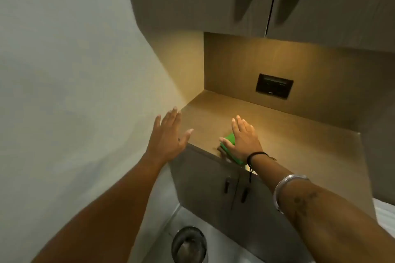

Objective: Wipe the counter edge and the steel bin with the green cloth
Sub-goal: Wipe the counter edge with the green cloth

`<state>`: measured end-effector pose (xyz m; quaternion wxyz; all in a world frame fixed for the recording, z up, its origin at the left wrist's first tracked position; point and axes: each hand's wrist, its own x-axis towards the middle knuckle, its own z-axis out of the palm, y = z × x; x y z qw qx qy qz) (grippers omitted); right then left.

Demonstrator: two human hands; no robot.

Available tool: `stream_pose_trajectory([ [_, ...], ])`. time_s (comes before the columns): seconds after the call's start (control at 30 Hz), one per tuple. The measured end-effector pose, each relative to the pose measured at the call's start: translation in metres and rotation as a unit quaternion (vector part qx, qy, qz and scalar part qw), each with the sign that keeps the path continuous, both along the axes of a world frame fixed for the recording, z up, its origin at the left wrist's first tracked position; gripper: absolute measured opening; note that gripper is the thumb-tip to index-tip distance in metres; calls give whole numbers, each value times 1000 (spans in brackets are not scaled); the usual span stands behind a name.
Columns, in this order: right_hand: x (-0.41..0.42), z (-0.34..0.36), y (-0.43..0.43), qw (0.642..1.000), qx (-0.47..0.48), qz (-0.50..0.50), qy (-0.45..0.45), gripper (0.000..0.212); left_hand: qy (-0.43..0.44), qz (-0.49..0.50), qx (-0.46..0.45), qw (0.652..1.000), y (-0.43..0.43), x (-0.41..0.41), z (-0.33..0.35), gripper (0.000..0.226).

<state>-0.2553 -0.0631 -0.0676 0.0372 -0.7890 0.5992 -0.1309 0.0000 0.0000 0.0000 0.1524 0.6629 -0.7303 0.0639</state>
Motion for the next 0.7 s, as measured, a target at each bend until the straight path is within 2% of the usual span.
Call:
stream_pose_trajectory([
  [0.13, -15, -26, -25, 993, 105, -44, 29, 105, 11, -19, 25, 999, -18, -33, -28, 75],
  [0.2, -9, -48, -31, 988, 147, -19, 52, 109, 15, -21, 33, 999, -27, -47, -46, 75],
  [0.27, -1, -67, -29, 986, 147, 1, 76, 110, 17, -18, 31, 999, -27, -50, -60, 74],
  [0.4, 7, -82, -28, 991, 97, 5, 91, 94, 34, -6, 47, 998, -14, -47, -86, 74],
  [0.57, 12, -77, -8, 988, 89, 45, 122, 72, 55, 20, 67, 996, 14, -32, -106, 80],
  [0.63, 22, -74, 10, 991, 89, 67, 68, 58, 66, 25, 80, 994, 26, -22, -114, 81],
  [0.7, 31, -63, 28, 987, 112, 85, -81, 42, 74, 28, 88, 993, 39, -10, -122, 81],
])
